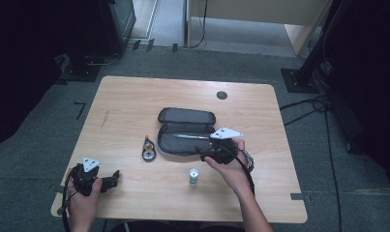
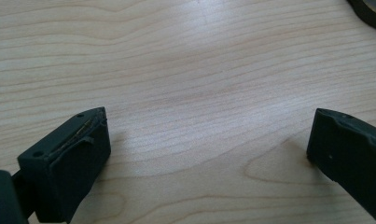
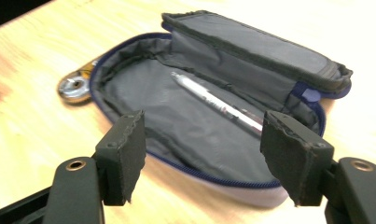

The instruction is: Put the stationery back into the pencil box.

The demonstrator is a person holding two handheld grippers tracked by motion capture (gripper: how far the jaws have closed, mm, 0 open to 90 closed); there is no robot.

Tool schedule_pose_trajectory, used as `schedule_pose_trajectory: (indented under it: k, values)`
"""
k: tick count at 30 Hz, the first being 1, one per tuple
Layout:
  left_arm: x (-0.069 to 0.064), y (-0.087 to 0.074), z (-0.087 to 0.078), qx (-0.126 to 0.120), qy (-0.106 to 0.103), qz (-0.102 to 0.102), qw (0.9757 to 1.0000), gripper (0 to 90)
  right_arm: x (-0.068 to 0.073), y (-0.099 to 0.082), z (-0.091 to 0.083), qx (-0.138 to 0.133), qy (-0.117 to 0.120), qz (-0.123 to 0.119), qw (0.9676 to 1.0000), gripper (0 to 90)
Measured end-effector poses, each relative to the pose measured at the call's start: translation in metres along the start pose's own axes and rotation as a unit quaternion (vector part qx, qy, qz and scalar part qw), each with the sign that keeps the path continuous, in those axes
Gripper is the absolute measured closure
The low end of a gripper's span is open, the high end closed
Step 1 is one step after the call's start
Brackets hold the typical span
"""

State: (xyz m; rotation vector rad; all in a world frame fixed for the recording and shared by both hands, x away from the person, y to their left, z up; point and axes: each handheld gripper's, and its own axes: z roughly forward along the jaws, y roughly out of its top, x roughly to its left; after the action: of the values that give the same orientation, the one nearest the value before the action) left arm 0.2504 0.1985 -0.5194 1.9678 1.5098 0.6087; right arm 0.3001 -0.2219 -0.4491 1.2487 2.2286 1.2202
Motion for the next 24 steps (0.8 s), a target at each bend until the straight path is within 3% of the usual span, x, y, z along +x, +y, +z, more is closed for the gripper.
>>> schedule_pose_trajectory:
  k: [3, 12, 24]
  values:
    - [0.000, 0.000, 0.000, 0.000, 0.000, 0.000, 1.0000, 0.0, 0.006, -0.002, -0.009, 0.001, 0.007, 0.010, 0.9999, 31.4]
    - [0.000, 0.000, 0.000, 0.000, 0.000, 0.000, 1.0000, 0.0, 0.030, -0.005, -0.037, -0.028, 0.039, -0.004, 0.9988, 36.2]
    - [0.000, 0.000, 0.000, 0.000, 0.000, 0.000, 1.0000, 0.0, 0.055, -0.024, -0.043, -0.027, 0.068, -0.010, 0.9973, 42.6]
